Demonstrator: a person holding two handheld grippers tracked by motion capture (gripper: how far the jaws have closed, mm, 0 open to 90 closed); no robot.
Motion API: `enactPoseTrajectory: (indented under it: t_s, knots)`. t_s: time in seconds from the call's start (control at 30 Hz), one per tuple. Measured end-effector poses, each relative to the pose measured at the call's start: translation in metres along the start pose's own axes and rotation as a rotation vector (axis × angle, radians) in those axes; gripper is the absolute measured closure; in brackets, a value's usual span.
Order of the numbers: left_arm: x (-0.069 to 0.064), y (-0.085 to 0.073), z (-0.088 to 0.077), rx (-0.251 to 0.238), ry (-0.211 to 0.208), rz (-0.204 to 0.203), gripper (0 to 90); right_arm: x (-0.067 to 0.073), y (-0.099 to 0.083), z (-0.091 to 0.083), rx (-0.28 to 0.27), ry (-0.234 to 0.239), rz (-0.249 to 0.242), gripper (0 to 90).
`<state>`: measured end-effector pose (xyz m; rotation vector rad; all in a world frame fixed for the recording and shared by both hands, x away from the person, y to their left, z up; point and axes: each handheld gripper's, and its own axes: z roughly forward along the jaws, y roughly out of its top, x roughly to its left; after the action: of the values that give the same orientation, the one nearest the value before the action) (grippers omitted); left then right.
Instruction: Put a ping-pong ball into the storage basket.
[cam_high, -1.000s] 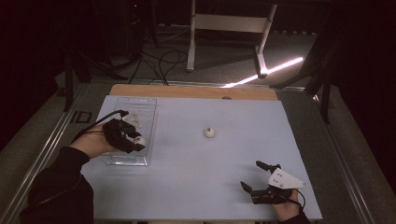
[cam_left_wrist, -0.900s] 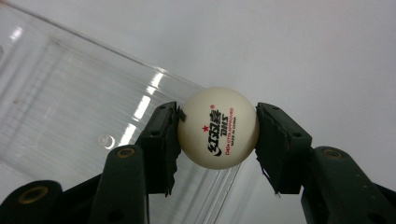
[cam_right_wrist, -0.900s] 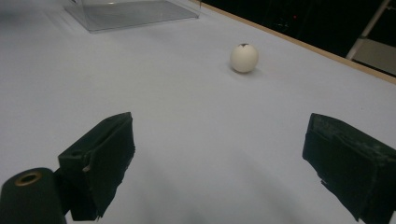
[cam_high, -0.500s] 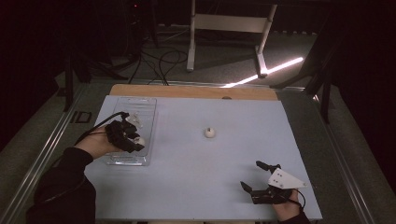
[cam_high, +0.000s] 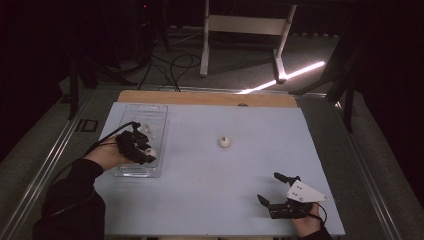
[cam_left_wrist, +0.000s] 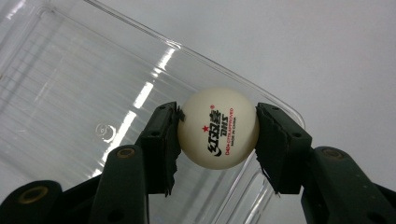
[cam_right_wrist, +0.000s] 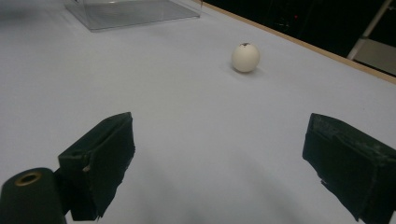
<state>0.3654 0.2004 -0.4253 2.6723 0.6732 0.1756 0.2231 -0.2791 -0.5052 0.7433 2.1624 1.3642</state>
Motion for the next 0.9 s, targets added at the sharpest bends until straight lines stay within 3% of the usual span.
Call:
enactPoseTrajectory:
  t_s: [0.3, 0.9]
  knots:
    - [0.0024, 0.0003, 0.0047, 0.016, 0.001, -0.018, 51.9, -0.0006, -0.0002, -0.0001, 0.0, 0.002, -0.001, 8.9]
    - [0.0067, 0.0022, 0.0102, 0.002, 0.005, -0.054, 51.6, -0.0004, -0.0001, -0.0002, -0.002, 0.0, 0.002, 8.9]
